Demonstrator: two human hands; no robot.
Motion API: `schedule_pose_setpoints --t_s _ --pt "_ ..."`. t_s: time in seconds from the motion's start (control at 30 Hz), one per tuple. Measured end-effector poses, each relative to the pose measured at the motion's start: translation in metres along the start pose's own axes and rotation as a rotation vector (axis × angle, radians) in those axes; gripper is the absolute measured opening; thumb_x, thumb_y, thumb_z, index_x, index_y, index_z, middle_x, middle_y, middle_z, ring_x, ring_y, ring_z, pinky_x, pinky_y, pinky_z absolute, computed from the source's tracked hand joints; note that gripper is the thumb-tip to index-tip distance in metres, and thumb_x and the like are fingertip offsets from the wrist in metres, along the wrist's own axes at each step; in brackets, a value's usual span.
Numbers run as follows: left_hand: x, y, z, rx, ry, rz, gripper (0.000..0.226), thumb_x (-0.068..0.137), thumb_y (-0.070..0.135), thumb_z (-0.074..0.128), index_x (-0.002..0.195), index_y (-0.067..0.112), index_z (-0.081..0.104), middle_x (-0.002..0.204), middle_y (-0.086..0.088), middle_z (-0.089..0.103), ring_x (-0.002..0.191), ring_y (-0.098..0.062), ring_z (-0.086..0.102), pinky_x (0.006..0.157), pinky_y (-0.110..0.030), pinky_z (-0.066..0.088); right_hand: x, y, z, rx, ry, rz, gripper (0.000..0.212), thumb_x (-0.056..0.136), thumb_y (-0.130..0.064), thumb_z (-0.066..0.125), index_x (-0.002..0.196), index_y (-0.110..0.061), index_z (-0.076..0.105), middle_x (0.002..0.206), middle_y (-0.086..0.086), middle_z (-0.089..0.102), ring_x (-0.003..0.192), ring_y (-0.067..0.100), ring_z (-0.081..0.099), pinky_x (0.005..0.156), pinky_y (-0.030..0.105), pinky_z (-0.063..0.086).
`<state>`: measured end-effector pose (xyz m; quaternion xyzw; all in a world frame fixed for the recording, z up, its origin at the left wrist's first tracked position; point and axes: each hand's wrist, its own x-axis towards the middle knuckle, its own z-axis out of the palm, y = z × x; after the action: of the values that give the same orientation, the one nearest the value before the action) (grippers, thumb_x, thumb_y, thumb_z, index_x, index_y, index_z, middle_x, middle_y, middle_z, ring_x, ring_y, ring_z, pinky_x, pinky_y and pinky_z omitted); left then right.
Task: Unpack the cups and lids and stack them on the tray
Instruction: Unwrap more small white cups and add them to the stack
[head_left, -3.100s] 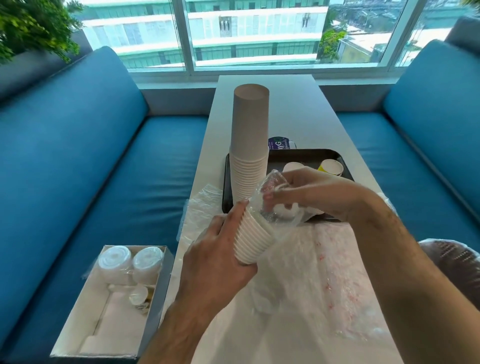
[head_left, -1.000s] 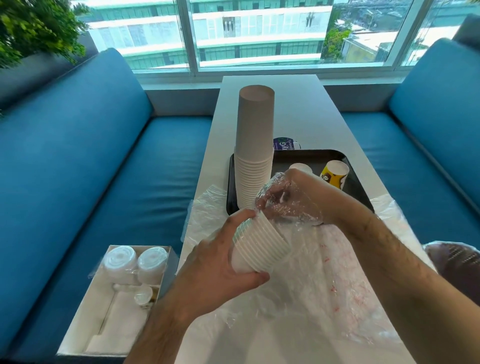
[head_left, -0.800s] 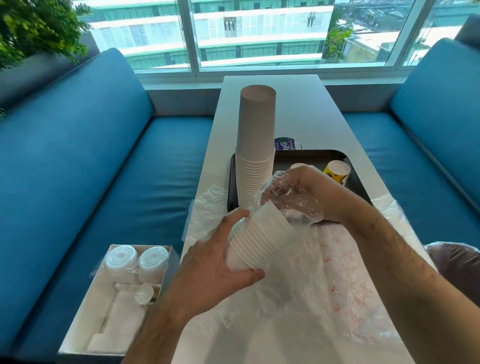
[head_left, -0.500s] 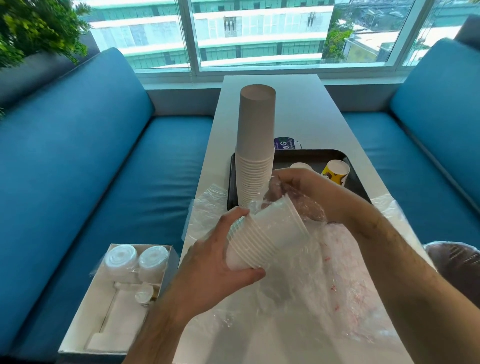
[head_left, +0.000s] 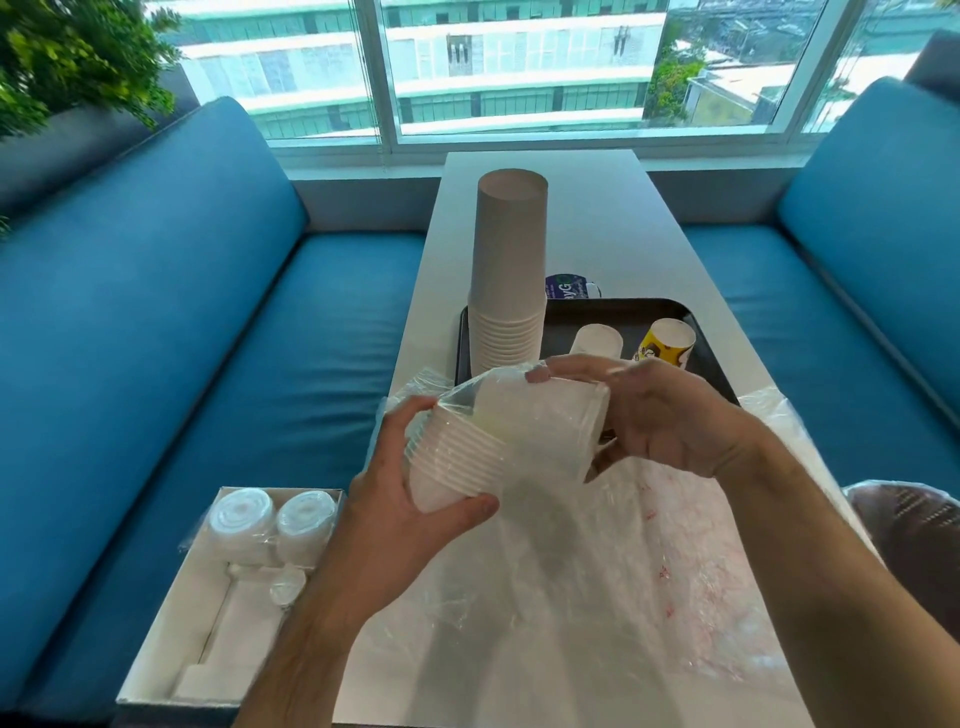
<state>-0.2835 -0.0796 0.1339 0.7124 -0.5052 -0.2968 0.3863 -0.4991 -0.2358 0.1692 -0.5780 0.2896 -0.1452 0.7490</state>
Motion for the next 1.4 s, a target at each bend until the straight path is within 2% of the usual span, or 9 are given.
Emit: schedule_pose_setpoints --t_s 0.07,0.13,0.23,0.43,0.7,0.87,1.0,1.13,1.4 --pt "0.000 0.000 0.000 -0.007 -0.003 -0.006 0.092 0.067 0.048 0.087 0.131 0.065 0.022 0.120 0.022 0.053 0.099 -0.004 0.059 0.083 -0.024 0.055 0.000 0.005 -0.001 0.041 -0.025 0.008 0.049 0.061 -0.058 0.087 0.104 -0.038 0.074 0.128 0.003 0.065 0.111 0.037 0.067 0.083 0.053 0.060" --pt "-0.001 0.000 0.000 -0.015 -0.001 -0.010 0.092 0.067 0.048 0.087 0.130 0.065 0.023 0.121 0.019 0.054 0.099 -0.005 0.060 0.082 -0.024 0.055 0.001 0.012 -0.005 0.110 -0.035 -0.004 0.036 0.073 -0.033 0.081 0.107 -0.036 0.069 0.125 0.006 0.065 0.110 0.040 0.067 0.087 0.057 0.058" --pt "-0.001 0.002 0.000 -0.002 -0.005 -0.013 0.092 0.068 0.047 0.087 0.132 0.063 0.023 0.128 0.013 0.055 0.103 -0.012 0.061 0.089 -0.032 0.057 0.002 0.021 -0.009 0.167 -0.058 0.052 0.063 0.065 -0.013 0.080 0.119 -0.038 0.062 0.126 0.008 0.066 0.113 0.042 0.065 0.088 0.059 0.057" --pt "-0.002 -0.001 0.000 -0.087 0.021 -0.038 0.088 0.065 0.045 0.088 0.123 0.069 0.027 0.122 0.011 0.060 0.099 -0.012 0.064 0.076 -0.020 0.055 0.002 0.032 -0.009 0.076 -0.127 0.175 0.086 0.056 -0.011 0.081 0.132 -0.038 0.052 0.137 0.010 0.045 0.119 0.040 0.057 0.082 0.050 0.061" --pt "-0.002 -0.007 -0.005 -0.199 0.087 -0.045 0.083 0.065 0.034 0.090 0.108 0.076 0.032 0.112 0.014 0.063 0.092 -0.010 0.067 0.064 -0.010 0.050 -0.001 0.031 -0.012 0.139 0.313 -0.029 0.065 0.066 -0.030 0.078 0.126 -0.028 0.053 0.107 0.005 0.073 0.096 0.022 0.072 0.074 0.037 0.061" --pt "-0.005 -0.008 -0.003 -0.239 0.065 -0.071 0.079 0.054 0.047 0.085 0.107 0.077 0.034 0.112 0.014 0.064 0.091 -0.006 0.068 0.069 -0.016 0.053 0.011 0.018 -0.025 0.165 0.548 -0.287 0.069 0.070 -0.039 0.080 0.132 -0.023 0.054 0.110 -0.003 0.072 0.108 0.019 0.068 0.080 0.031 0.059" --pt "-0.006 -0.008 -0.002 -0.223 0.063 -0.070 0.081 0.054 0.049 0.085 0.109 0.077 0.032 0.116 0.015 0.062 0.096 -0.009 0.066 0.073 -0.018 0.052 0.022 0.005 -0.034 0.010 0.649 -0.407 0.059 0.075 -0.042 0.082 0.126 -0.035 0.053 0.114 -0.004 0.066 0.106 0.014 0.064 0.091 0.039 0.057" --pt "-0.004 -0.008 -0.003 -0.216 0.070 -0.061 0.081 0.052 0.053 0.083 0.109 0.077 0.032 0.117 0.015 0.062 0.098 -0.011 0.066 0.076 -0.022 0.054 0.033 -0.006 -0.036 -0.233 0.822 -0.511 0.058 0.085 -0.022 0.080 0.129 -0.026 0.043 0.116 -0.008 0.059 0.092 -0.001 0.064 0.071 0.019 0.056" --pt "-0.003 -0.009 -0.002 -0.196 0.078 -0.058 0.081 0.055 0.050 0.086 0.110 0.076 0.032 0.115 0.017 0.062 0.097 -0.009 0.066 0.075 -0.021 0.051 0.067 0.004 -0.055 -0.598 0.980 -0.386 0.079 0.065 -0.032 0.094 0.125 -0.026 0.043 0.116 -0.009 0.055 0.105 0.017 0.055 0.087 0.036 0.052"
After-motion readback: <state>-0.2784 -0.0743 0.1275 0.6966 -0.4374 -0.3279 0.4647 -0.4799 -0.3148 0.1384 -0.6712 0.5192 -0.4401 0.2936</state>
